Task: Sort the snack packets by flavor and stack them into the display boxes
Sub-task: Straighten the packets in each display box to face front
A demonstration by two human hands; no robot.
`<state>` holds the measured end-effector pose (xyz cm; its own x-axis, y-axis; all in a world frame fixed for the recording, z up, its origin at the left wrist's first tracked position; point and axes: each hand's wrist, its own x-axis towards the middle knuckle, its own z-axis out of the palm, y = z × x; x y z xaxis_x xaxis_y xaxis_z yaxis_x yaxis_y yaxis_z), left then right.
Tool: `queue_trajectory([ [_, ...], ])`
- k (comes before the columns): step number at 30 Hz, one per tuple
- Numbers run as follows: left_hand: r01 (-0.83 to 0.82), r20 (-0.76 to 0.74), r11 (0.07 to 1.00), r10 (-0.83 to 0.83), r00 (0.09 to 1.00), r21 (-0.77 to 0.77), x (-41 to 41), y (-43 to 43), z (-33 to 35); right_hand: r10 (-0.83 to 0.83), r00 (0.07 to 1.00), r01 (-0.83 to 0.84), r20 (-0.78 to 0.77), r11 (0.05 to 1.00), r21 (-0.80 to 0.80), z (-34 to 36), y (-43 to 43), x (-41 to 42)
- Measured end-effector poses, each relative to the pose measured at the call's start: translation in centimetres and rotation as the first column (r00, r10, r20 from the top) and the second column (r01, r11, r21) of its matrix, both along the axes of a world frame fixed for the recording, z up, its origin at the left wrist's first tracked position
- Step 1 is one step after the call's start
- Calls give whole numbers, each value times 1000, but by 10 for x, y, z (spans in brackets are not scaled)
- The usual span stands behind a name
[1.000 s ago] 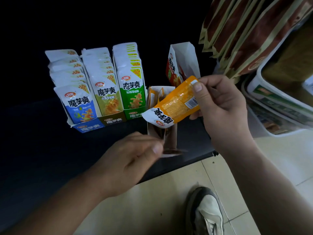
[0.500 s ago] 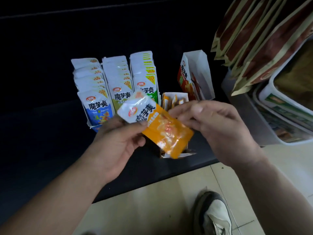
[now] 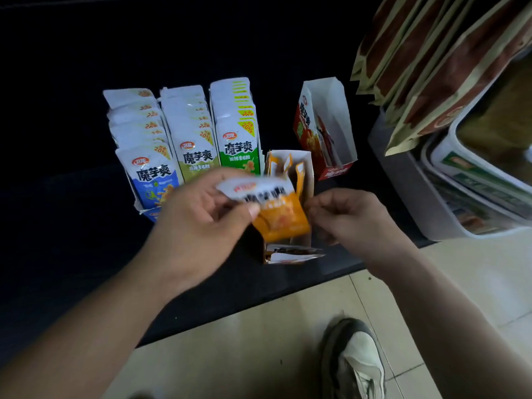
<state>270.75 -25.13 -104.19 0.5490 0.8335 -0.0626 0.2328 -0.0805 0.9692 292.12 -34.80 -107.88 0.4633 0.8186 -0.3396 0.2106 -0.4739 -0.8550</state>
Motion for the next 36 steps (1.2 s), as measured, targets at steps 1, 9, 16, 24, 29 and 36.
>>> queue_trajectory([
  [1, 60, -70, 998, -58, 996, 22, 1, -6, -4, -15, 1000, 15, -3, 1000, -2, 0, -1, 2],
  [9, 385, -269, 916, -345, 899, 115, -1, -11, -16, 118, 990, -118, 79, 993, -6, 2, 3, 1],
  [16, 477, -363, 878, -457, 812, -36, -8, -6, -18, 259, 912, -141, 318, 926, -352, -16, 33, 1],
  [24, 535, -212, 839, -543, 812, -100, -21, -7, -31, 453, 844, -253, 289, 810, -529, -23, 35, -6],
  [29, 485, -248, 873, -462, 852, 42, -19, -16, -38, 295, 941, -231, 168, 919, -321, 2, 19, -5],
  [36, 495, -346, 860, -431, 833, 121, -8, -23, -47, 20, 990, -19, 143, 1000, -9, 23, 17, 0],
])
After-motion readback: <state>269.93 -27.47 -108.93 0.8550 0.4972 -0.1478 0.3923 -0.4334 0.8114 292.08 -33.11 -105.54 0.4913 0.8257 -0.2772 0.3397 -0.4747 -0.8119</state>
